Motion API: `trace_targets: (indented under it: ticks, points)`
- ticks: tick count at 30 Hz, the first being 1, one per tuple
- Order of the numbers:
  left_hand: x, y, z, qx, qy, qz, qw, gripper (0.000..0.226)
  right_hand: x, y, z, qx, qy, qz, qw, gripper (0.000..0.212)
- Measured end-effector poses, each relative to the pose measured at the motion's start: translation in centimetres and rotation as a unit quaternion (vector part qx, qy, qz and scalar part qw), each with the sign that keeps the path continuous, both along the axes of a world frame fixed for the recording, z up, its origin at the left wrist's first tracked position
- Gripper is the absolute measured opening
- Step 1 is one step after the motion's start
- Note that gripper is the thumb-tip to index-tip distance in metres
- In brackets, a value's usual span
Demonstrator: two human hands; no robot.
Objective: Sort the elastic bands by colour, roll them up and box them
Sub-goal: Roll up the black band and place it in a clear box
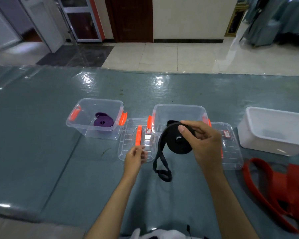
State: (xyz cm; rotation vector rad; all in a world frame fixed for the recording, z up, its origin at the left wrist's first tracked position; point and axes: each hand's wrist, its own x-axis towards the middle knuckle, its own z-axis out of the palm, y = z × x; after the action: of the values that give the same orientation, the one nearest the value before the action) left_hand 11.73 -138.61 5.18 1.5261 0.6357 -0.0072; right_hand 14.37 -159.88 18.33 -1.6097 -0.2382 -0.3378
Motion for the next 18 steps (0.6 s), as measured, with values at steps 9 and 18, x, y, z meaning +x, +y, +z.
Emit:
trace_targets:
  ticks: [9,18]
  points:
    - [-2.2,-3.9,-8.0,-0.074,0.255,-0.111,0.958,0.031,-0.9,0.5,2.0,0.043,-0.028,-0.02,0.998,0.025]
    - [-2.0,-5.5,-8.9,-0.05,0.163,-0.044,0.984,0.015,-1.1,-0.1,2.6,0.062,-0.023,-0.037,0.997,0.026]
